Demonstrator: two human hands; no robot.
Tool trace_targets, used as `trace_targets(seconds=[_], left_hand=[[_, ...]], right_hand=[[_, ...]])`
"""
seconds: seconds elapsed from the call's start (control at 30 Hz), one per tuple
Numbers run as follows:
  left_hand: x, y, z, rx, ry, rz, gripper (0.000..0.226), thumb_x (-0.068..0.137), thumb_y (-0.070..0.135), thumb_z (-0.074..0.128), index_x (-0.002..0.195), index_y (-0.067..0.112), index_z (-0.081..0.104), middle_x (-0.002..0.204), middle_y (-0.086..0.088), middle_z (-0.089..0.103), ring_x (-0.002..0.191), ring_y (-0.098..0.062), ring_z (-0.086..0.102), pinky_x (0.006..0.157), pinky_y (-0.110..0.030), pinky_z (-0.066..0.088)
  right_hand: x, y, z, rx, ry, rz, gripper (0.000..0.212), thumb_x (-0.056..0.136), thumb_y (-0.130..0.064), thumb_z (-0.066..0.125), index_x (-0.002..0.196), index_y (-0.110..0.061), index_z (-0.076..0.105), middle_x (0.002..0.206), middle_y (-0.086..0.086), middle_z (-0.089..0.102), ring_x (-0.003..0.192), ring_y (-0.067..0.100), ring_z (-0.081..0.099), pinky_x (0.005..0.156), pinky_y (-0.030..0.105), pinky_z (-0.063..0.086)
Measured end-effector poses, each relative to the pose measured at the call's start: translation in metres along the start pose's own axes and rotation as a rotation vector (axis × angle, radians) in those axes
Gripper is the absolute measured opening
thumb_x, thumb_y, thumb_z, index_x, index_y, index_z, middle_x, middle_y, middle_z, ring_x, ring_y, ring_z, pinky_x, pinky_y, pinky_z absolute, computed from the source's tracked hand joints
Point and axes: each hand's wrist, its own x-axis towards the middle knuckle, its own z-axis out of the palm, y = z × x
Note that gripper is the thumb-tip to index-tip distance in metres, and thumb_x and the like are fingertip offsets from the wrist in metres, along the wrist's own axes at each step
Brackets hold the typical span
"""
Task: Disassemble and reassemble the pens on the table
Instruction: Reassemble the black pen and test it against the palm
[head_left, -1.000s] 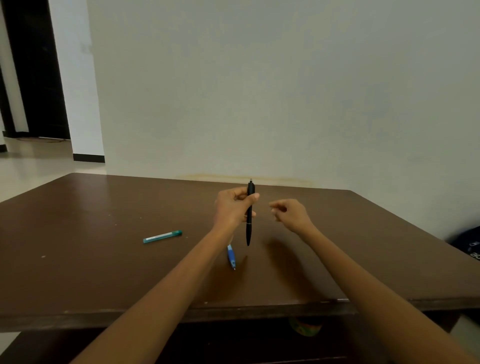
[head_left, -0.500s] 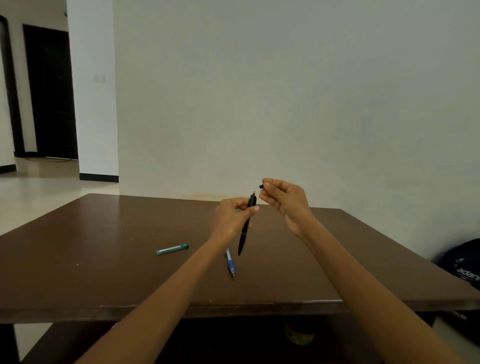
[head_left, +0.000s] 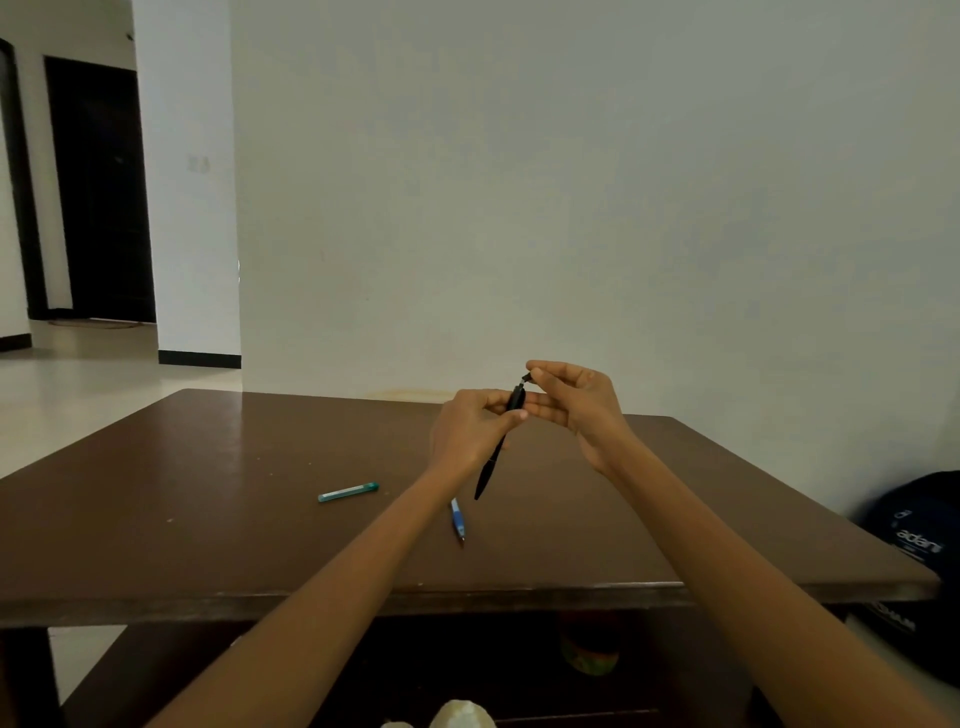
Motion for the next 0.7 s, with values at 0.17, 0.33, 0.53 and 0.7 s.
trace_targets(seconds=[0.17, 0.33, 0.53, 0.7], left_hand=[[-0.001, -0.004, -0.001, -0.002, 0.008, -0.009, 0.017, 0.083, 0.035, 0.065, 0.099, 0.03, 0.07, 0.075, 0.017, 0.067, 0.056, -0.006, 0.067, 0.074, -0.036, 0.057], [-0.002, -0.008, 0.0, 0.07, 0.007, -0.011, 0.019, 0.083, 0.038, 0.064, 0.1, 0.031, 0.07, 0.076, 0.019, 0.065, 0.053, -0.002, 0.064, 0.067, -0.029, 0.055], [-0.002, -0.001, 0.003, 0.025, 0.009, -0.013, 0.016, 0.083, 0.036, 0.065, 0.095, 0.03, 0.072, 0.076, 0.012, 0.07, 0.056, -0.007, 0.066, 0.071, -0.034, 0.056], [-0.004, 0.001, 0.005, -0.063, 0.032, -0.035, 0.015, 0.084, 0.034, 0.065, 0.095, 0.027, 0.072, 0.074, 0.015, 0.068, 0.056, -0.012, 0.068, 0.07, -0.041, 0.058]], right_hand=[[0.0, 0.002, 0.0, -0.098, -0.02, -0.031, 0.014, 0.089, -0.013, 0.063, 0.1, -0.008, 0.069, 0.095, 0.009, 0.07, 0.08, 0.019, 0.072, 0.071, 0.023, 0.058], [0.005, 0.001, 0.001, -0.302, -0.041, -0.101, 0.01, 0.087, -0.015, 0.065, 0.095, -0.016, 0.072, 0.091, 0.007, 0.071, 0.08, 0.015, 0.071, 0.072, 0.022, 0.058], [0.004, 0.005, -0.002, -0.299, -0.053, -0.112, 0.009, 0.086, -0.017, 0.066, 0.093, -0.016, 0.072, 0.088, 0.005, 0.073, 0.085, 0.015, 0.07, 0.071, 0.019, 0.055], [-0.002, 0.015, -0.001, -0.31, -0.066, -0.122, 0.024, 0.087, -0.017, 0.065, 0.111, -0.015, 0.066, 0.092, 0.009, 0.068, 0.087, 0.016, 0.069, 0.073, 0.018, 0.055]])
